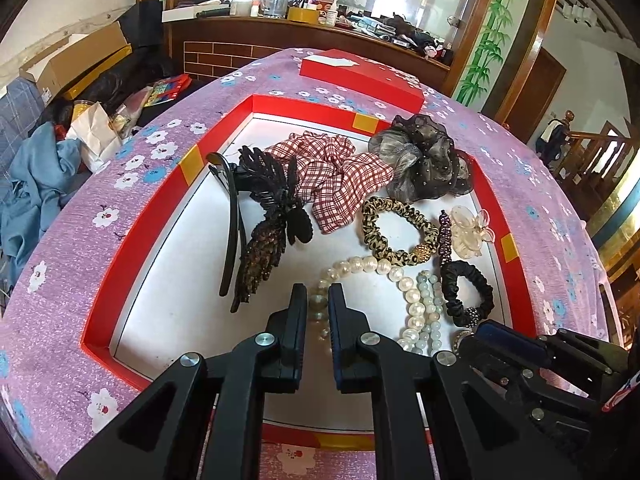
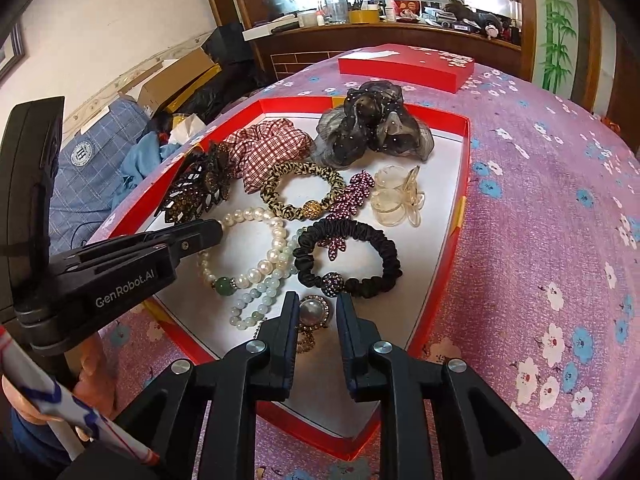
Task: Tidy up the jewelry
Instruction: 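Lower the pearl bracelet into the tray with left while right carries the brooch there, then open the right gripper to drop the pearl brooch into the tray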
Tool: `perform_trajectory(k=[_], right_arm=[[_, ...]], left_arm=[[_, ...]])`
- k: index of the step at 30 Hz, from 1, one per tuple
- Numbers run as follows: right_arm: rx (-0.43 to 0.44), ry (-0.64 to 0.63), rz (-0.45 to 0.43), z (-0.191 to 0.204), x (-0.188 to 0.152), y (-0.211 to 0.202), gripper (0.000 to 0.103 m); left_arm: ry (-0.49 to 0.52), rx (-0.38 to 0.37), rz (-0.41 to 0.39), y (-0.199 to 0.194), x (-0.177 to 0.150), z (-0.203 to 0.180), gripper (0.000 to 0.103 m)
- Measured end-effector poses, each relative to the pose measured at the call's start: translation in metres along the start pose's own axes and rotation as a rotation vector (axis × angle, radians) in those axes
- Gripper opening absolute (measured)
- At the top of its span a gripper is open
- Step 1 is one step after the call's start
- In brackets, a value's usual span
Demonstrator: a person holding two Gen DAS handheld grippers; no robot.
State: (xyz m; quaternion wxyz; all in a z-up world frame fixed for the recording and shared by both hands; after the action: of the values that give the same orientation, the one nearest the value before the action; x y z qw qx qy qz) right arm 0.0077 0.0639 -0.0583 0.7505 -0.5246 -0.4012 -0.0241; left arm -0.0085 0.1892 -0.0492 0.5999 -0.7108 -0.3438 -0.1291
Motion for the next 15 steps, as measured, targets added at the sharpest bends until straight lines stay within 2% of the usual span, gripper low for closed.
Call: perform_trajectory(k=[5,10,15], right_arm=[[0.001,0.01,-0.005,-0.0017,0.0001,-0.0004,0.021],[0.001,0.018,-0.01,-0.0034,0.0002,-0.0012,0.021],[0.011,0.015,-0.004,-0.0021,0.0009,0.0009,0.021]], left_arm=[[-0.008,0.025,-0.019,-0.0022,0.001,0.0033,0.018],[0.003,0.055,-0.037,-0.0053,-0.0003,0.005,0.02],[-0.011,0.054,-0.036,-0.0047,0.0027,0.0055,0.027]])
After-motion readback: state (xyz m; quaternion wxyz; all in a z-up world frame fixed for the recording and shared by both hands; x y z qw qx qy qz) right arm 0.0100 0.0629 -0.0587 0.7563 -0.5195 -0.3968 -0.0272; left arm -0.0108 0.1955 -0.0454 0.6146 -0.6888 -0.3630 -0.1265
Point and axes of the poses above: each gripper's, at about its wrist camera, not at the fingertips, and y roughly the way its jaws point, z to its left, x to its top, the point moved 9 cm from there along y, roughly the way its jaws point, and after that the axes turned 6 degrees about -y, right-handed, at the moved point
